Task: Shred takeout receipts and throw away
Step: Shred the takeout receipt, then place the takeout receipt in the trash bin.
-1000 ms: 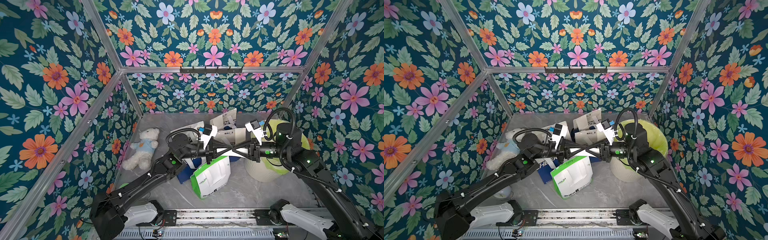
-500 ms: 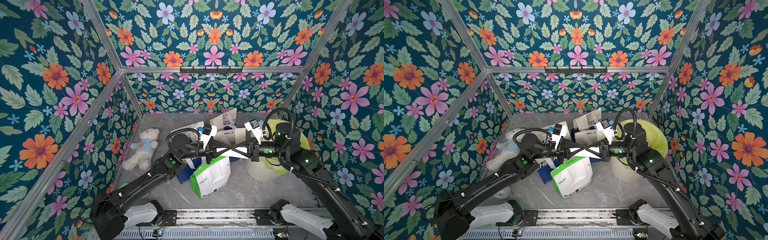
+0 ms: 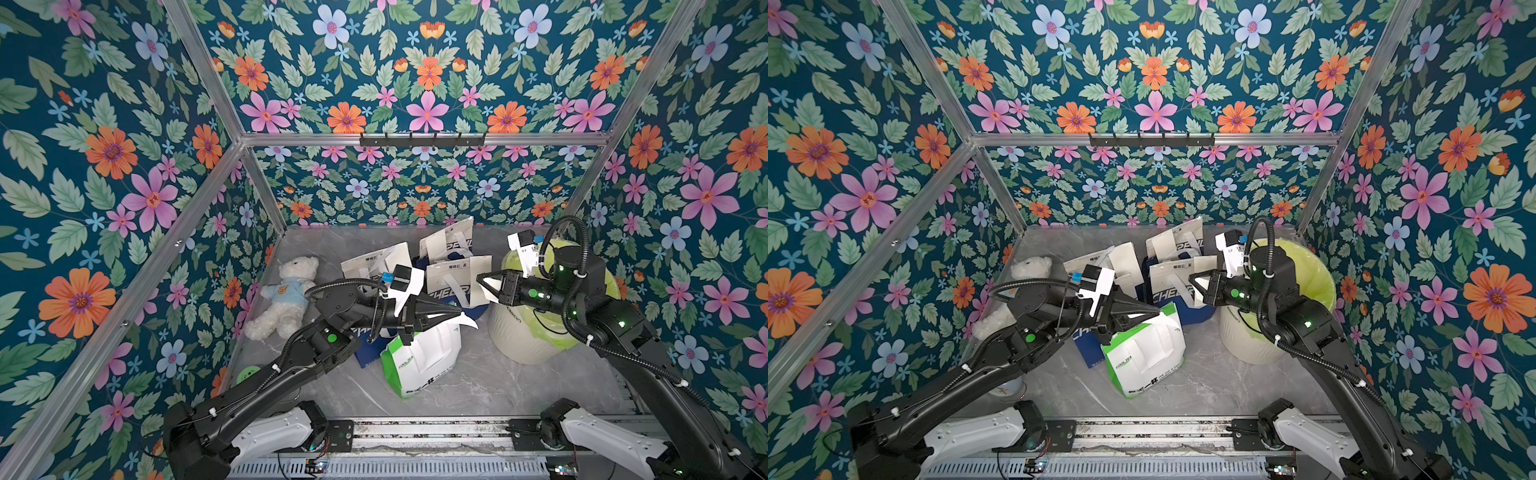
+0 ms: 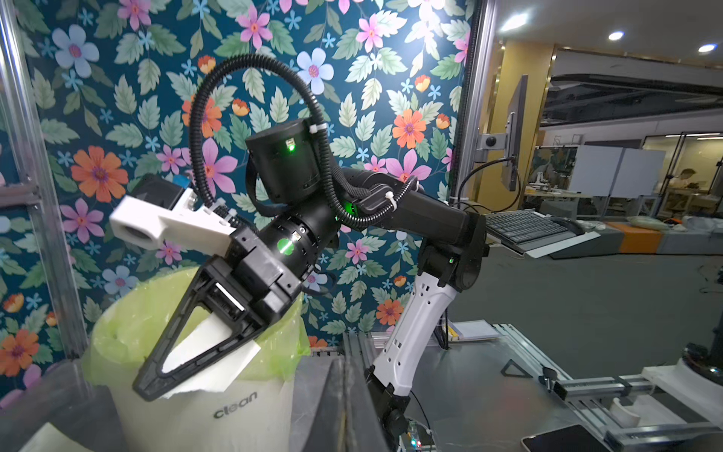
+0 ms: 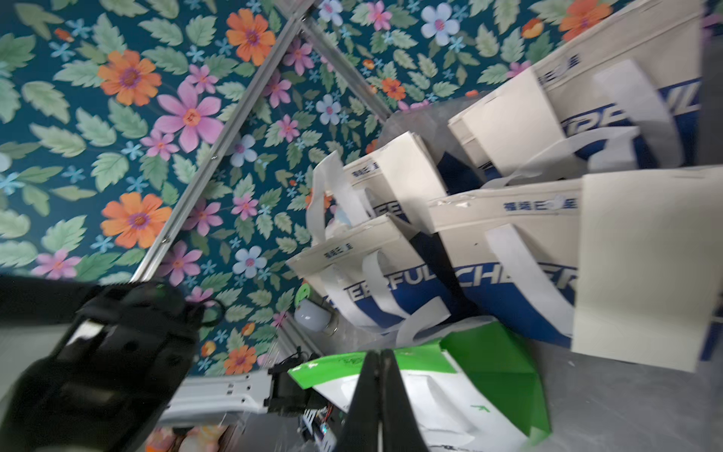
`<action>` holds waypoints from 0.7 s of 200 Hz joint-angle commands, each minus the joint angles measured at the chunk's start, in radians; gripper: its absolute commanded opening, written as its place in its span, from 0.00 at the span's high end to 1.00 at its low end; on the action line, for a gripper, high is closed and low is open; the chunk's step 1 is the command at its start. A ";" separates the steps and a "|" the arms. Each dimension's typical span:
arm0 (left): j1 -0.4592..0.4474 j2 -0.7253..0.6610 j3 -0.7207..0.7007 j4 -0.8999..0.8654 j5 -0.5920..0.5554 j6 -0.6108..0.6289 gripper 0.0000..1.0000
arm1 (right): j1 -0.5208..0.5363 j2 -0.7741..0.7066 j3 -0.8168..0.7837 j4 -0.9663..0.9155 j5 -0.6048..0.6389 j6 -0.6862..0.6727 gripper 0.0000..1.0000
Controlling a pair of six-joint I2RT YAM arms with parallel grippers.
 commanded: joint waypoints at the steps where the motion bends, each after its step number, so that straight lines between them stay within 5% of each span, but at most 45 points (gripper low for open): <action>1: 0.002 -0.026 0.010 -0.031 -0.049 0.061 1.00 | -0.048 0.014 0.047 -0.102 0.165 -0.016 1.00; 53: 0.001 -0.004 0.052 -0.139 -0.160 0.108 1.00 | -0.470 -0.003 0.042 -0.193 0.114 -0.067 1.00; 84: 0.001 0.083 0.123 -0.193 -0.204 0.095 1.00 | -0.532 -0.012 -0.015 -0.211 0.082 -0.127 1.00; 92: 0.001 0.109 0.144 -0.196 -0.212 0.083 1.00 | -0.532 -0.005 -0.019 -0.223 0.055 -0.135 0.86; 109: -0.001 0.165 0.189 -0.203 -0.218 0.065 1.00 | -0.532 0.010 -0.010 -0.251 -0.023 -0.132 0.38; 140: -0.022 0.272 0.299 -0.264 -0.249 0.100 1.00 | -0.533 -0.003 0.034 -0.287 0.011 -0.131 0.23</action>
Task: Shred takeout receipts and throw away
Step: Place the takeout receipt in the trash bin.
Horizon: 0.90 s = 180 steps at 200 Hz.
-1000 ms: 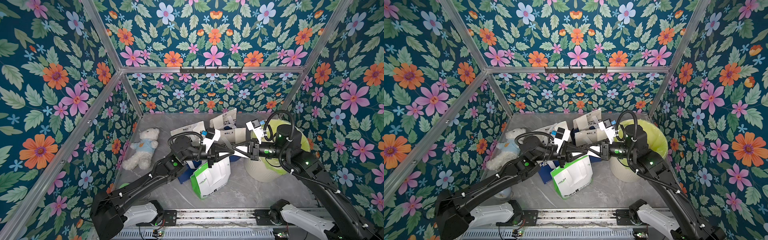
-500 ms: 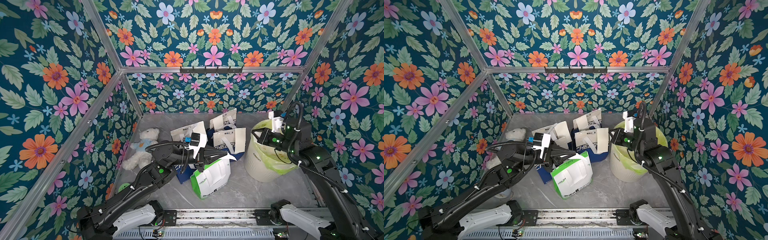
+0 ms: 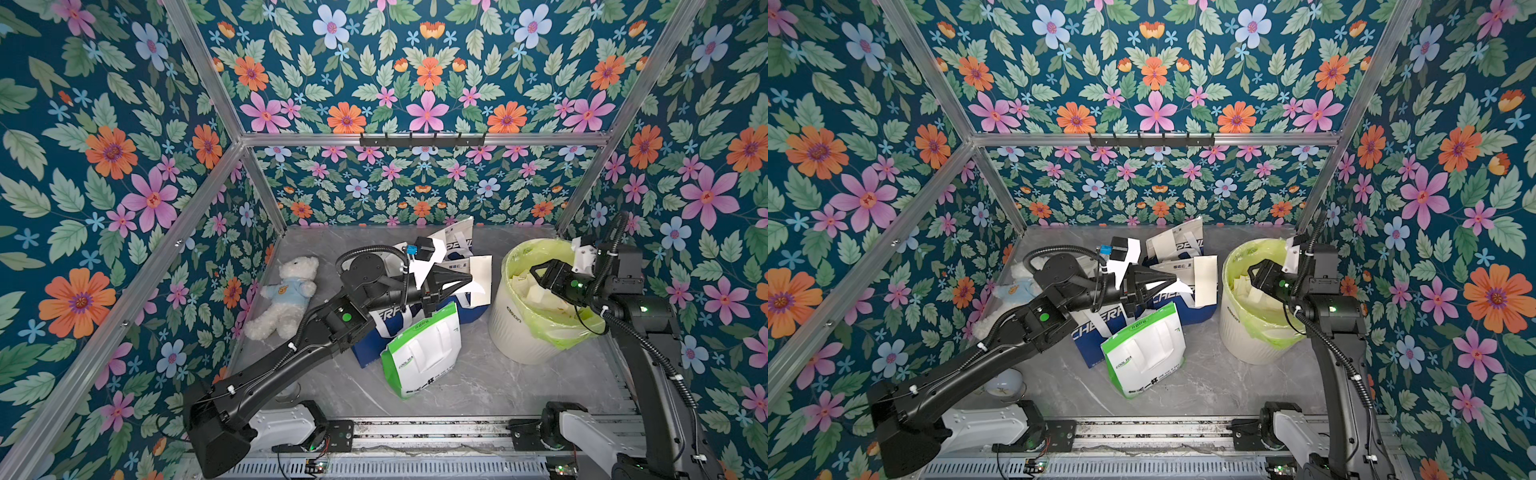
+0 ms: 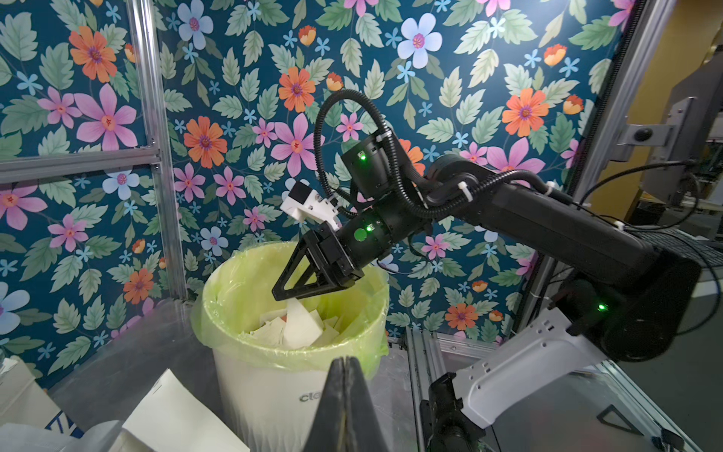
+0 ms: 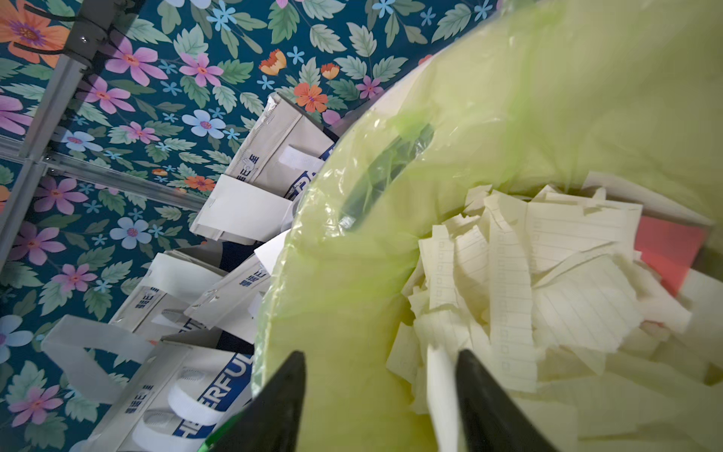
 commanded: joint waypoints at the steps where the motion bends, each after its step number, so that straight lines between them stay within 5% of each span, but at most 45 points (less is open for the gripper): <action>1: -0.014 0.060 0.071 -0.044 -0.029 0.021 1.00 | -0.001 -0.013 0.036 -0.037 -0.003 -0.014 0.22; 48: -0.054 0.264 0.250 -0.090 -0.095 0.036 1.00 | 0.000 -0.045 0.107 -0.093 0.074 -0.042 0.18; 83: -0.115 0.462 0.471 -0.202 -0.181 0.074 1.00 | -0.001 -0.200 0.096 -0.010 0.156 0.003 0.18; 134: -0.189 0.704 0.763 -0.292 -0.280 0.100 1.00 | 0.000 -0.381 0.095 0.054 0.038 0.004 0.19; 180: -0.211 0.875 0.992 -0.371 -0.307 0.069 0.55 | 0.000 -0.404 0.162 -0.007 -0.034 -0.007 0.19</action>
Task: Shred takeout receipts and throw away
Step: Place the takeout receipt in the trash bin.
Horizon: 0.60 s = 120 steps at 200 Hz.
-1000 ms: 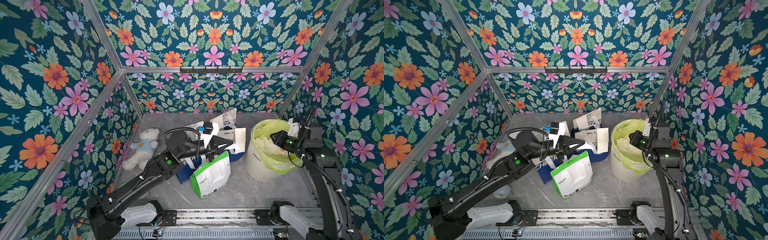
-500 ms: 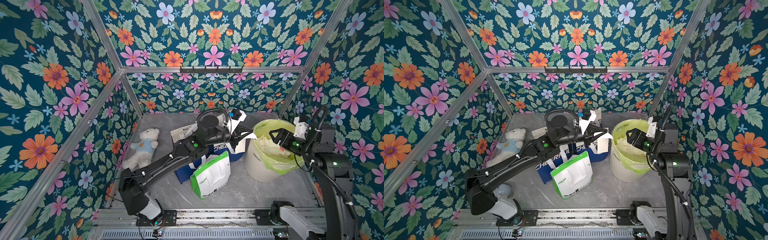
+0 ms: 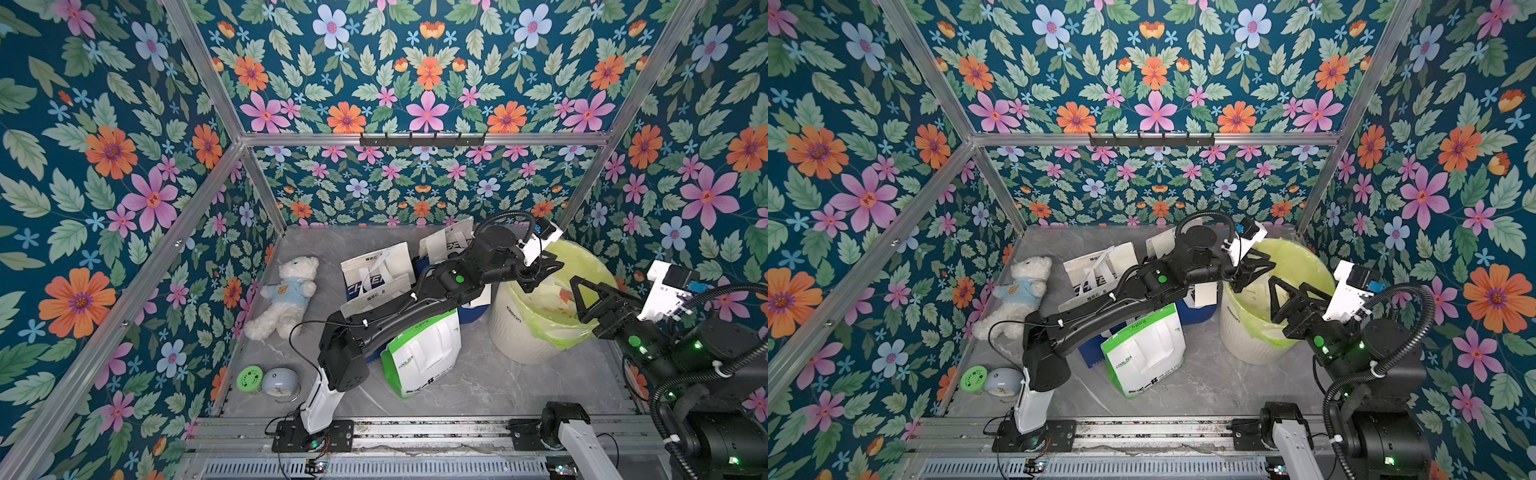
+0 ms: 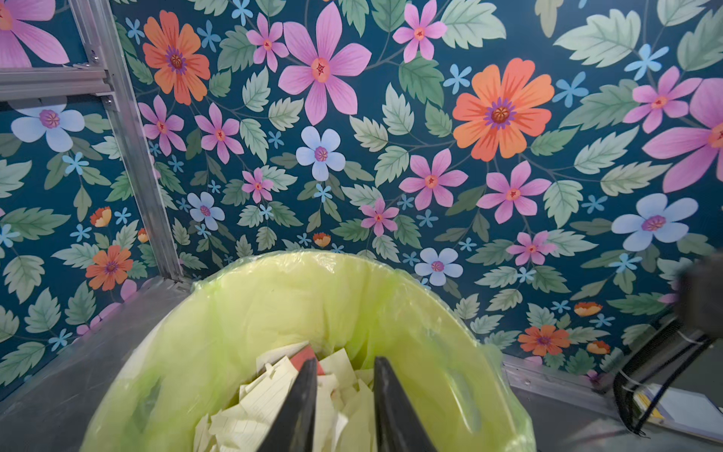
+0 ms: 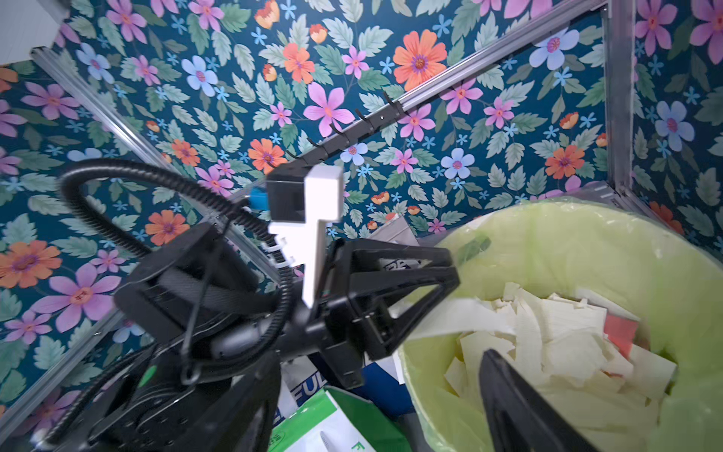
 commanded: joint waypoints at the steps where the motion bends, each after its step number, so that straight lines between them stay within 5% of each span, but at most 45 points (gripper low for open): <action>1: -0.001 0.039 0.043 -0.033 -0.027 -0.019 0.54 | 0.001 0.001 0.031 -0.030 -0.056 -0.008 0.19; 63: -0.003 0.001 0.005 -0.005 -0.074 0.028 0.01 | 0.001 0.015 0.048 -0.079 -0.105 -0.033 0.19; 120: 0.002 -0.333 -0.308 -0.060 -0.313 0.371 0.01 | 0.003 0.176 0.132 -0.168 -0.433 -0.042 0.24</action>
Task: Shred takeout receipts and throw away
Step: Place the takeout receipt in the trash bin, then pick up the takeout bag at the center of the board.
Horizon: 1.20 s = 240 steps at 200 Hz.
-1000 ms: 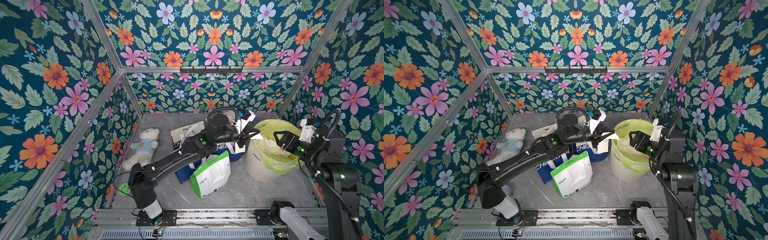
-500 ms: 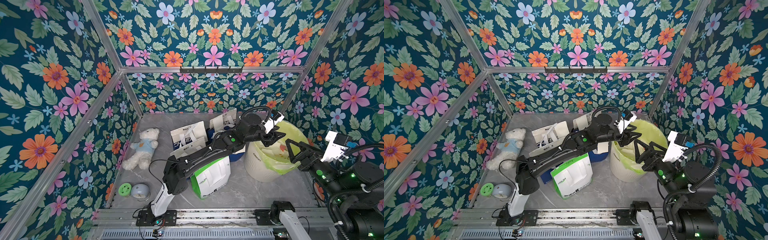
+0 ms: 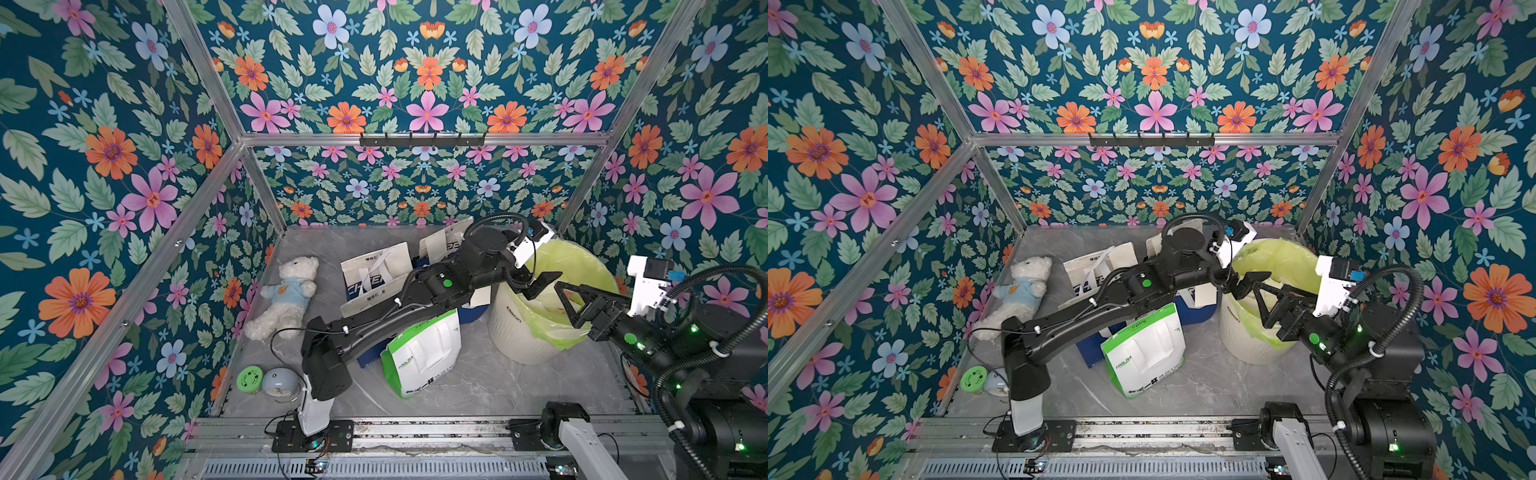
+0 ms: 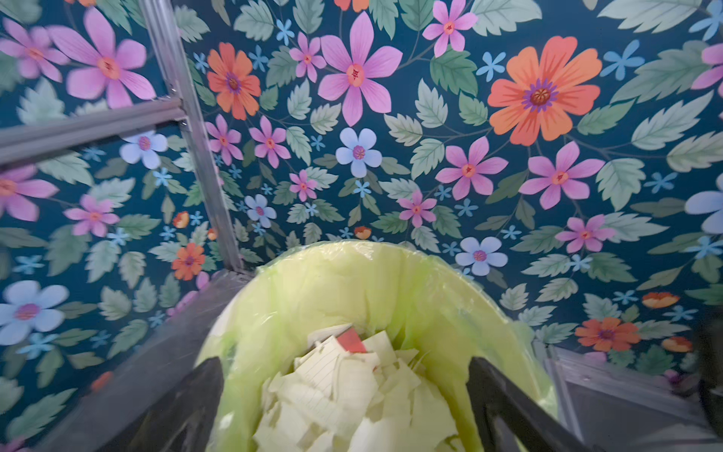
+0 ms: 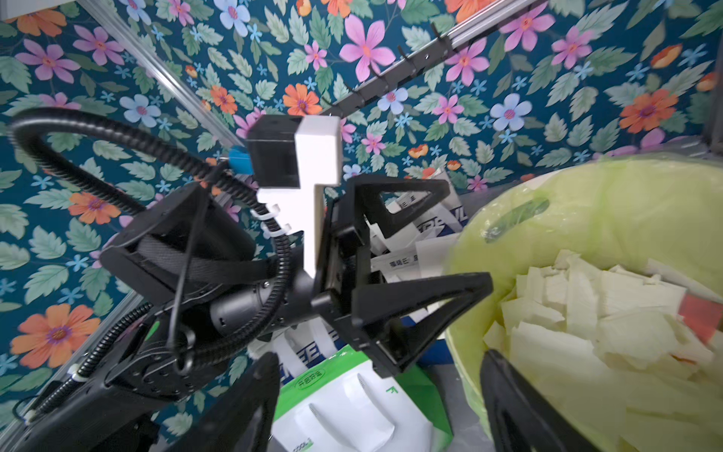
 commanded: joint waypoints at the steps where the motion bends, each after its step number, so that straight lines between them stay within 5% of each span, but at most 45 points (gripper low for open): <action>1: 0.006 -0.107 -0.083 -0.045 -0.131 0.214 0.01 | 0.002 0.062 0.045 -0.056 -0.206 -0.015 0.24; 24: 0.044 -0.228 -0.177 -0.165 -0.133 0.288 0.01 | 0.021 0.097 0.075 -0.055 -0.302 0.001 0.24; 57: 0.184 -0.380 -0.349 -0.204 -0.055 0.164 0.02 | 0.072 0.139 0.054 -0.059 -0.309 0.074 0.24; 105: 0.252 -0.424 -0.451 -0.229 -0.018 0.145 0.03 | 0.478 0.226 -0.015 -0.171 0.123 0.078 0.25; 123: 0.254 -0.377 -0.411 -0.287 0.028 0.145 0.07 | 0.582 0.264 -0.073 -0.122 0.181 0.102 0.26; 240: 0.310 -0.134 -0.198 -0.448 0.200 0.174 0.26 | 0.564 0.460 -0.188 -0.082 0.534 0.004 0.27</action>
